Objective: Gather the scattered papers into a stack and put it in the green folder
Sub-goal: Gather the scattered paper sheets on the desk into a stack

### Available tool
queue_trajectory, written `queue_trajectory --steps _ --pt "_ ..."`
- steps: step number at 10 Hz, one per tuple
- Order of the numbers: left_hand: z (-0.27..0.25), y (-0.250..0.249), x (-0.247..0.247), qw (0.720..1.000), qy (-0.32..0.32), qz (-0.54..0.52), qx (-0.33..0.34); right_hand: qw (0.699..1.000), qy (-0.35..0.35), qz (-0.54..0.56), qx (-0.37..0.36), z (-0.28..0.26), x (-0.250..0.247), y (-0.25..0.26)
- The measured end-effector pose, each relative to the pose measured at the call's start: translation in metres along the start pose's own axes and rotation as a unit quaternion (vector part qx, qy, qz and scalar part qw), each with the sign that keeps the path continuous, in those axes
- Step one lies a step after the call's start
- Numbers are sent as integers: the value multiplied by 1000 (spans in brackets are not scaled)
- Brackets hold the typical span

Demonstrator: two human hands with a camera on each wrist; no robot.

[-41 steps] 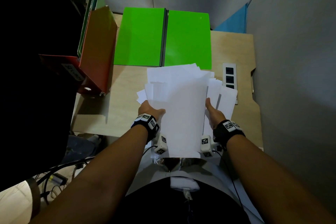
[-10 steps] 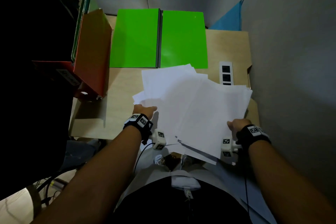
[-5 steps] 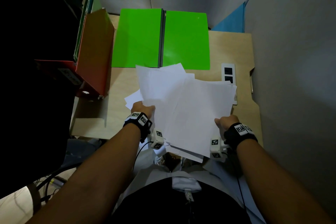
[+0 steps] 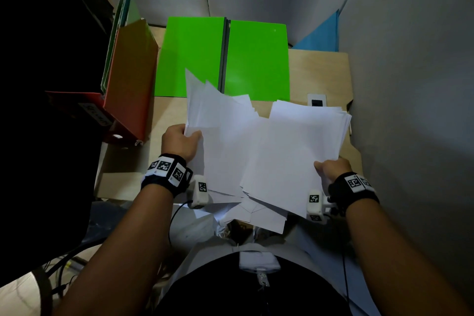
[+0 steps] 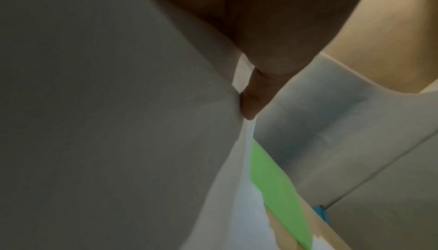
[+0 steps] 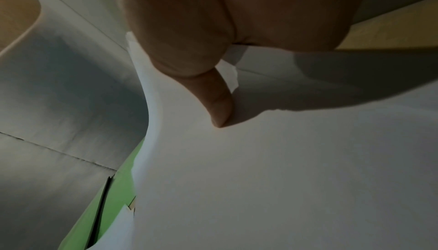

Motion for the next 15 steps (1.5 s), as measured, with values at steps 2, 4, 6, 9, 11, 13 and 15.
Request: queue_trajectory --steps 2,4,6,9,11,13,15 --pt "-32 -50 -30 992 36 -65 106 1000 14 1 -20 -3 1 8" --pt "-90 -110 -58 953 125 -208 184 999 37 18 -20 -12 11 14" --pt "-87 -113 -42 913 206 -323 143 994 92 21 -46 -21 32 34" --pt "-31 -1 44 973 172 -152 -32 979 126 -101 -125 -36 43 78" --pt "-38 21 71 954 201 -205 -86 979 184 40 -80 -13 71 54" --pt "-35 14 81 969 198 -137 -51 939 204 269 -64 -37 82 68" --pt "-28 22 90 976 192 -94 -50 839 306 444 -68 -57 91 86"
Point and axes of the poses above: each hand's wrist, its own z-axis towards the middle knuckle, its own x-axis out of the palm, y = z × x, the point moved 10 cm from there along z, towards the middle knuckle, and after that the axes turned 13 degrees about -x, right-handed, at the moved point
